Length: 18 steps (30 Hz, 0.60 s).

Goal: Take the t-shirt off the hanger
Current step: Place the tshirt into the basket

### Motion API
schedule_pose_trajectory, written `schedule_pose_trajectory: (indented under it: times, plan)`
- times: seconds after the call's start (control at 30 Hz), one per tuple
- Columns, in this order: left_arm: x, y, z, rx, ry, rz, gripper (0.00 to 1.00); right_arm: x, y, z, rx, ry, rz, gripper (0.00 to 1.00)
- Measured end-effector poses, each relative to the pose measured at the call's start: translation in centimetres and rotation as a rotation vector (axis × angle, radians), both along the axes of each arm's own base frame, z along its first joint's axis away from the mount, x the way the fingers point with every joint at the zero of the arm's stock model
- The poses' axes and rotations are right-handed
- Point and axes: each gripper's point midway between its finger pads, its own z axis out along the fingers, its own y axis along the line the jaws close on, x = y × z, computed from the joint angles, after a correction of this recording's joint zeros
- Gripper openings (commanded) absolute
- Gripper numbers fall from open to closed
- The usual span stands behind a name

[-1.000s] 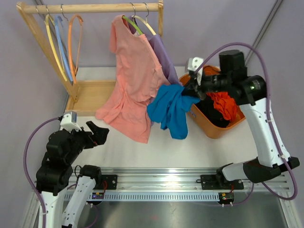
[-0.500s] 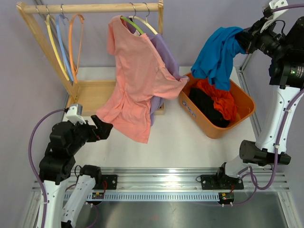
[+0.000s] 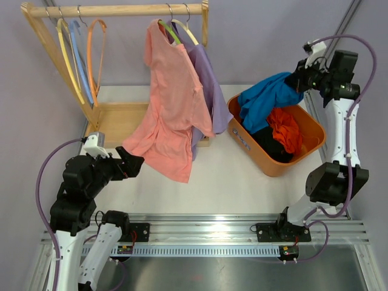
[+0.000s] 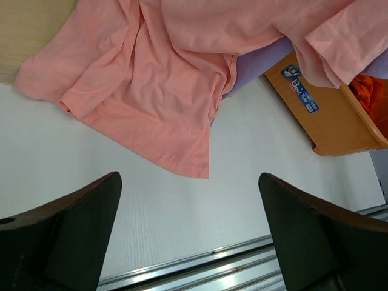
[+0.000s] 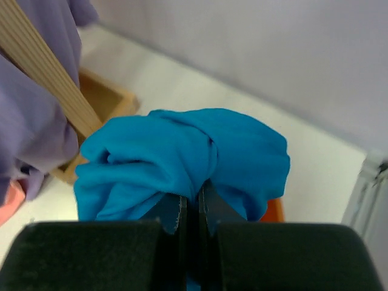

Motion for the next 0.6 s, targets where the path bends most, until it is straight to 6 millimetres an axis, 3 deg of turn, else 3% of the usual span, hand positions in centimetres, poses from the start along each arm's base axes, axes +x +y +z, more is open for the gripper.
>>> schedule_pose_trajectory:
  times: [0.17,0.27,0.43,0.6]
  plan:
    - [0.0,0.0,-0.1,0.000,0.001,0.000,0.99,0.3,-0.9,-10.8,-0.008,0.247,-0.011,0.00]
    - [0.1,0.0,-0.2,0.001,0.005,-0.001,0.99,-0.1,-0.9,-15.5,0.003,0.372,0.002,0.01]
    - [0.7,-0.2,-0.3,0.000,0.021,-0.008,0.99,-0.1,0.0,-20.2,-0.002,0.494,0.026,0.12]
    - [1.6,-0.6,-0.4,-0.008,0.034,-0.019,0.99,-0.9,4.4,-24.4,-0.049,0.593,0.105,0.16]
